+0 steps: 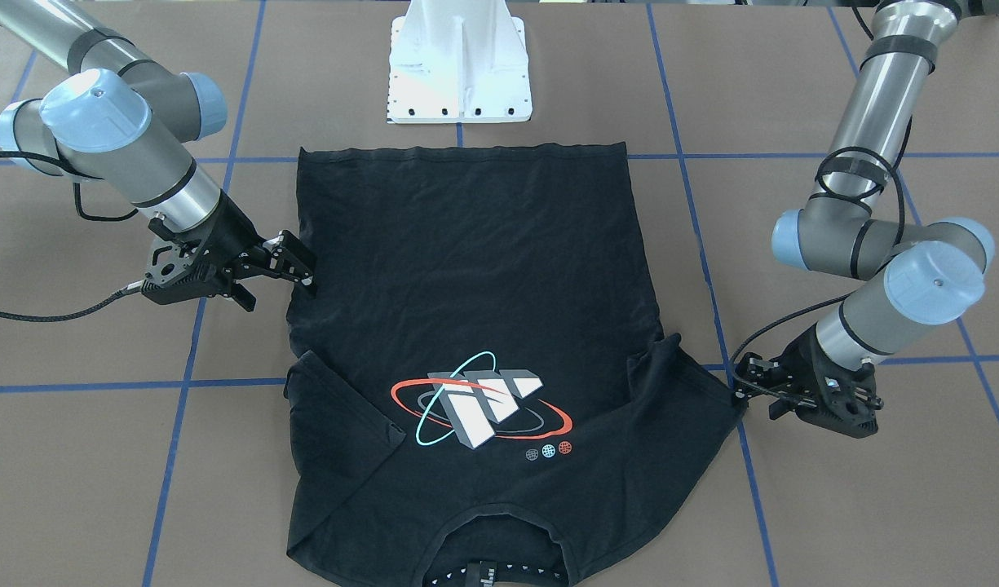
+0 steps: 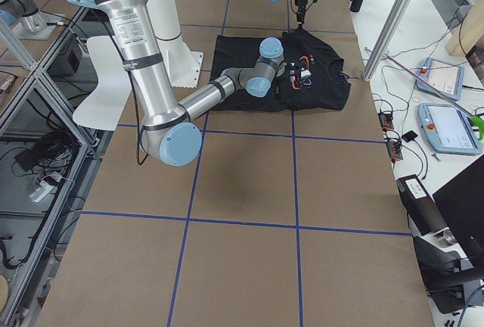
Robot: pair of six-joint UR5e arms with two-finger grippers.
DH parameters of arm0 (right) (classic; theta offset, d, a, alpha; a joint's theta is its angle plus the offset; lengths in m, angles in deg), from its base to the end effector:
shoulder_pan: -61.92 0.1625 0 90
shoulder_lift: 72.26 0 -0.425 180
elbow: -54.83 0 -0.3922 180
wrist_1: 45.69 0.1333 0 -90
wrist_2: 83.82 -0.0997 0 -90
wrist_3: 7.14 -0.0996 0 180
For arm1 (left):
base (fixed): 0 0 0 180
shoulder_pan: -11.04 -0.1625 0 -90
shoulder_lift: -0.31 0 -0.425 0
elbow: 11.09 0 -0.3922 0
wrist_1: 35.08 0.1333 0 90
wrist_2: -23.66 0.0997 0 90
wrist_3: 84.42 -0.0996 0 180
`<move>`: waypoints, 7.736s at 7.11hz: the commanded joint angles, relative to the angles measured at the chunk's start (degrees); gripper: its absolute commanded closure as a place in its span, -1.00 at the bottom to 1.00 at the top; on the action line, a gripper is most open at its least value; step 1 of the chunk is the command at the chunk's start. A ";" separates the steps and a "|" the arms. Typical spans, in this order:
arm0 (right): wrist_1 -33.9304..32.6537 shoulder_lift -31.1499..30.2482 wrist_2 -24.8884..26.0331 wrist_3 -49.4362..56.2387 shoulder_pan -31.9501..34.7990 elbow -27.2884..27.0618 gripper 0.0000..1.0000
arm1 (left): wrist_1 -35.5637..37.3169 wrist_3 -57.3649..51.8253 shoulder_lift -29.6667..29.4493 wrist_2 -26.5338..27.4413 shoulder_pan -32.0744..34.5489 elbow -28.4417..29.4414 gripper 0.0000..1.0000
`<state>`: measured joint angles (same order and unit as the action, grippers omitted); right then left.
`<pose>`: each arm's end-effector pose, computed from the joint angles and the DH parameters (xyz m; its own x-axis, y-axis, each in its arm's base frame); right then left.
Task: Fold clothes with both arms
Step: 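Fold the sleeve nearest the left gripper inward onto the shirt body, then move the right gripper down to the shirt's hem corner nearest it, then move the left gripper down to the other hem corner and grasp it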
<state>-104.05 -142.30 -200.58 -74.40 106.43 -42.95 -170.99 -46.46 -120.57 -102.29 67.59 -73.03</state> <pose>-0.3798 -0.4974 0.3389 0.4701 -0.0218 0.8823 -0.1821 0.9758 0.1211 0.3434 -0.6555 0.4862 0.5644 0.3036 -0.7676 -0.0208 0.9349 0.3544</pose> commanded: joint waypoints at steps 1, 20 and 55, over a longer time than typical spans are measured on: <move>0.00 0.08 0.22 0.02 0.06 0.04 -1.00 | -0.14 0.09 -0.15 0.62 -0.57 0.77 -0.13; -0.09 -0.09 0.04 -0.15 1.37 0.13 -1.00 | 3.02 22.50 -12.98 11.96 -9.36 -2.90 -0.98; -14.33 -29.80 38.63 -55.87 -47.49 -31.42 1.00 | 14.45 52.39 26.04 22.26 -32.84 -54.86 -0.99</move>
<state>-118.38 -171.95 -161.80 -129.81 59.51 -73.94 -156.81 -3.08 -95.65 -86.45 41.32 -126.72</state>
